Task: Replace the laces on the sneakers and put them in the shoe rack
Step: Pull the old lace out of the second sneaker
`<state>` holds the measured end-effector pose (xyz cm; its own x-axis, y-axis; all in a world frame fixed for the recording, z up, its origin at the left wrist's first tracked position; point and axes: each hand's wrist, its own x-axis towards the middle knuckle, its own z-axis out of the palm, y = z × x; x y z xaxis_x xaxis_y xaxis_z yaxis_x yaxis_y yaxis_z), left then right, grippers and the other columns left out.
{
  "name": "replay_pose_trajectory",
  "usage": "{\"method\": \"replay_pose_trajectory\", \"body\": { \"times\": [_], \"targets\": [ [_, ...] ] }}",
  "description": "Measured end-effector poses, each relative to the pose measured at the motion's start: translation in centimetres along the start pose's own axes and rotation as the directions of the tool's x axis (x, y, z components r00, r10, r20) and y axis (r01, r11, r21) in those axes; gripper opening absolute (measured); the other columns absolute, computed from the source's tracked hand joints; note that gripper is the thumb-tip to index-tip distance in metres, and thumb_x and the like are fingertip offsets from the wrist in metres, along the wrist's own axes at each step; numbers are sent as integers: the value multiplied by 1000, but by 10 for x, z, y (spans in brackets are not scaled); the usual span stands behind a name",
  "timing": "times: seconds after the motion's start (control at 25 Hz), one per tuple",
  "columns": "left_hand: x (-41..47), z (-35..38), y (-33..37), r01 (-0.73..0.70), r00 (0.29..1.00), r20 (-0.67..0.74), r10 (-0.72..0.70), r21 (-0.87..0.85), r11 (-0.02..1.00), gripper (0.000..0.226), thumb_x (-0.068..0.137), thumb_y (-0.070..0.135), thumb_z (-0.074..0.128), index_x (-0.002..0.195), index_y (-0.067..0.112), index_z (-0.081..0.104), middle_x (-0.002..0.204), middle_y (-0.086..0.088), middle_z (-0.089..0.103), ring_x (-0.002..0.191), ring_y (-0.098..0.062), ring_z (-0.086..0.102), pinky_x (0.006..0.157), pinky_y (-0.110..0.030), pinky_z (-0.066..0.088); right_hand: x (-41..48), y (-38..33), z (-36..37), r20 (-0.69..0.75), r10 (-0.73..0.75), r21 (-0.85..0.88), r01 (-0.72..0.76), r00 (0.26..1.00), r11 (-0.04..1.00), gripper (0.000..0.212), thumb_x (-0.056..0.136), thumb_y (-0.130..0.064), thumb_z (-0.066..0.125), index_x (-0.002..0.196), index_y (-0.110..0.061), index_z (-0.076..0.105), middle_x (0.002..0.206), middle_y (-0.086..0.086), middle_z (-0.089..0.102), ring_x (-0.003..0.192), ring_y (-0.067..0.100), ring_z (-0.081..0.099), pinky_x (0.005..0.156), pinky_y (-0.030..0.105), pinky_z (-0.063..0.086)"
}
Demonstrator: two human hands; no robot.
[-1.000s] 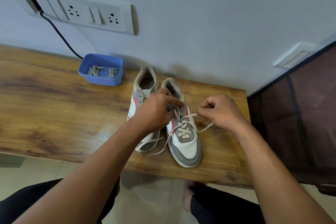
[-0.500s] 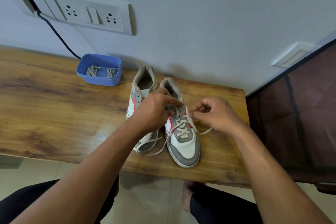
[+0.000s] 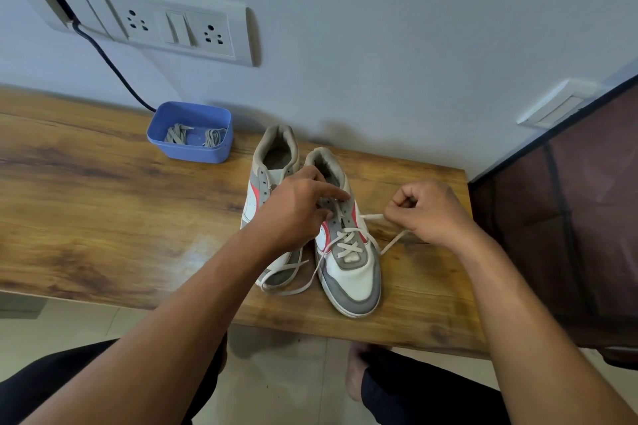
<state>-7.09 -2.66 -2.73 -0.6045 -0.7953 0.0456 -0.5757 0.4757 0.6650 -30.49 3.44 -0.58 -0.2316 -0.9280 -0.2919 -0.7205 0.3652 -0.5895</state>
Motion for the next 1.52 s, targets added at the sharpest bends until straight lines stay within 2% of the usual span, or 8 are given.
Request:
{"method": "replay_pose_trajectory", "body": {
  "times": [0.12, 0.32, 0.4, 0.6, 0.72, 0.96, 1.16, 1.52],
  "targets": [
    [-1, 2, -1, -12, 999, -38, 13, 18, 1000, 46, 86, 6, 75, 126, 27, 72, 113, 2, 58, 88, -10, 54, 81, -26, 50, 1, 13, -4, 83, 79, -348, -45, 993, 936, 8, 87, -30, 79, 83, -29, 73, 89, -9, 72, 85, 12, 68, 76, 35, 59],
    [0, -4, 4, 14, 974, -226, -19, -27, 1000, 21, 85, 8, 72, 102, 19, 78, 92, 7, 61, 74, -6, 57, 67, -17, 45, 2, -9, 13, 38, -290, -128, 292, 956, 948, 65, 88, -5, 74, 139, -42, 61, 115, -11, 57, 104, 6, 60, 83, 28, 54],
    [-4, -6, 6, 58, 985, -163, -61, -28, 998, 8, 86, 13, 74, 91, 18, 77, 76, 14, 62, 68, -2, 59, 62, -14, 45, 4, -17, 21, 104, -336, -150, 349, 936, 925, 72, 91, -8, 77, 144, -50, 52, 116, -11, 50, 106, 7, 57, 85, 28, 54],
    [-12, -3, 8, 162, 976, 146, -159, -6, 987, 8, 86, 24, 79, 82, 20, 73, 69, 10, 69, 64, -1, 65, 63, -18, 53, 4, -18, 21, 30, -318, -302, 312, 948, 901, 45, 88, -39, 81, 124, -51, 57, 110, -10, 47, 103, 11, 56, 79, 32, 52],
    [-12, -1, 12, 173, 971, 167, -169, -10, 985, 9, 87, 22, 79, 82, 19, 72, 72, 8, 70, 68, -4, 67, 68, -26, 58, 4, -17, 16, -57, -268, -344, 233, 962, 910, 40, 80, -48, 86, 114, -44, 64, 105, -12, 47, 101, 12, 56, 75, 31, 45],
    [-13, -3, 11, 168, 956, 243, -166, 13, 986, 13, 82, 24, 84, 79, 22, 72, 71, 13, 66, 65, 0, 61, 59, -10, 41, 4, -19, 15, -75, -234, -260, 207, 969, 943, 41, 71, -43, 94, 105, -38, 72, 101, -14, 56, 93, 8, 59, 77, 35, 52],
    [-11, -1, 11, 201, 969, 153, -194, -31, 979, 15, 87, 31, 79, 77, 23, 72, 69, 10, 70, 65, -1, 64, 60, -16, 45, 8, -15, 17, -91, -213, 40, 217, 973, 975, 22, 75, -25, 93, 89, -32, 77, 79, -11, 70, 68, 5, 64, 69, 39, 61],
    [-11, 13, 22, 343, 939, 26, -342, -78, 936, 17, 85, 22, 79, 70, 20, 73, 64, 6, 72, 60, -4, 68, 63, -32, 62, 11, -22, 35, -102, -158, 97, 168, 982, 981, 16, 80, -31, 91, 82, -25, 76, 71, -6, 70, 62, 7, 65, 67, 43, 63]
  ]
}}
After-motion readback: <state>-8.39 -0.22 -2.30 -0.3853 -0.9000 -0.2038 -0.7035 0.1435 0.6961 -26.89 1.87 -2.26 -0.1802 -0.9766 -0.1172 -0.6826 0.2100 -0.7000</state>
